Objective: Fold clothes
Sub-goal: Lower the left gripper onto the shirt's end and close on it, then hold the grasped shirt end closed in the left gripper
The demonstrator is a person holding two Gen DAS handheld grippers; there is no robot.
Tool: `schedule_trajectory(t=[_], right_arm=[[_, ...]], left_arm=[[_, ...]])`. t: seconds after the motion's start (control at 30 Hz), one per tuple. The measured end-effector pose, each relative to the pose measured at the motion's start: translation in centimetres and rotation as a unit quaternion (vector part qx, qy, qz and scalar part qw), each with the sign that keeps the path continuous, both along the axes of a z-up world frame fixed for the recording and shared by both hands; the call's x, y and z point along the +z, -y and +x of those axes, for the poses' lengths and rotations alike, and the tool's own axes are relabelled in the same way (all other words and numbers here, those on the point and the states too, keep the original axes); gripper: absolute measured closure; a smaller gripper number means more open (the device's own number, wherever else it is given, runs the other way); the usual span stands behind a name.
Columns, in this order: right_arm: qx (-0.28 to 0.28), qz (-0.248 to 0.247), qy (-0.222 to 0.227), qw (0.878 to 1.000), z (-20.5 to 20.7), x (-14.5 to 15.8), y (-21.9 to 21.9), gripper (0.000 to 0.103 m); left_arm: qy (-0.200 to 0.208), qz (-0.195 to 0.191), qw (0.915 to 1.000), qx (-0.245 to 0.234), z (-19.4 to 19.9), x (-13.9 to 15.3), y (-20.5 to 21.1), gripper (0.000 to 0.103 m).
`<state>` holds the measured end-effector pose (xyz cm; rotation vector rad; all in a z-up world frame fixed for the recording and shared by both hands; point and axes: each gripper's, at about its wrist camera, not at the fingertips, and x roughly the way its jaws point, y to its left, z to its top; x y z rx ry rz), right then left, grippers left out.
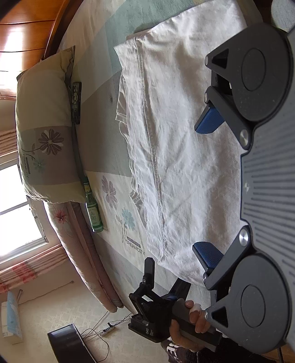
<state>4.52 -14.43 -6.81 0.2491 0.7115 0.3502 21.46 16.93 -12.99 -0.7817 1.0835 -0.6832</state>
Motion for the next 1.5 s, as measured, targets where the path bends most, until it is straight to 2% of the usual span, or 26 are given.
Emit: schedule_trajectory(t=[0.1, 0.2, 0.27, 0.33, 0.43, 0.57, 0.77, 1.03, 1.3, 1.5], right_arm=[[0.001, 0.008, 0.004, 1.0, -0.2, 0.2, 0.2, 0.0], [0.01, 0.032, -0.006, 0.999, 0.1, -0.1, 0.4, 0.0], [0.017, 0.051, -0.015, 0.998, 0.3, -0.4, 0.4, 0.0], [0.028, 0.087, -0.033, 0.995, 0.7, -0.9, 0.5, 0.0], [0.044, 0.114, -0.06, 0.991, 1.2, -1.5, 0.0, 0.0], [0.049, 0.076, -0.094, 0.992, 1.5, -2.6, -1.6, 0.0], [0.046, 0.077, -0.135, 0.987, 1.0, -4.3, -2.1, 0.0], [0.055, 0.056, -0.142, 0.987, 0.7, -4.3, -3.7, 0.0], [0.033, 0.045, -0.109, 0.993, 2.2, -3.8, -3.5, 0.0], [0.02, 0.047, -0.102, 0.993, 4.2, -4.3, -3.4, 0.0]], left_arm=[[0.016, 0.002, 0.9998, -0.012, -1.2, -0.1, -0.1, 0.002], [0.024, 0.024, 0.9994, 0.001, -2.2, -0.3, -0.9, 0.026], [0.021, 0.042, 0.9987, 0.017, -2.3, -0.4, -1.2, 0.064], [0.026, 0.062, 0.9975, 0.02, -2.4, -0.3, -1.1, 0.09], [0.033, 0.092, 0.9949, 0.025, -2.6, -0.2, -1.0, 0.09], [0.043, 0.132, 0.9899, 0.032, -2.8, -0.1, -0.8, 0.09], [0.048, 0.133, 0.9894, 0.035, -3.2, -0.1, -1.1, 0.09], [0.054, 0.138, 0.9883, 0.037, -3.3, 0.0, -0.7, 0.09], [0.056, 0.138, 0.9882, 0.038, -3.3, -0.1, -0.6, 0.09], [0.059, 0.142, 0.9873, 0.037, -3.4, 0.0, -0.5, 0.09]])
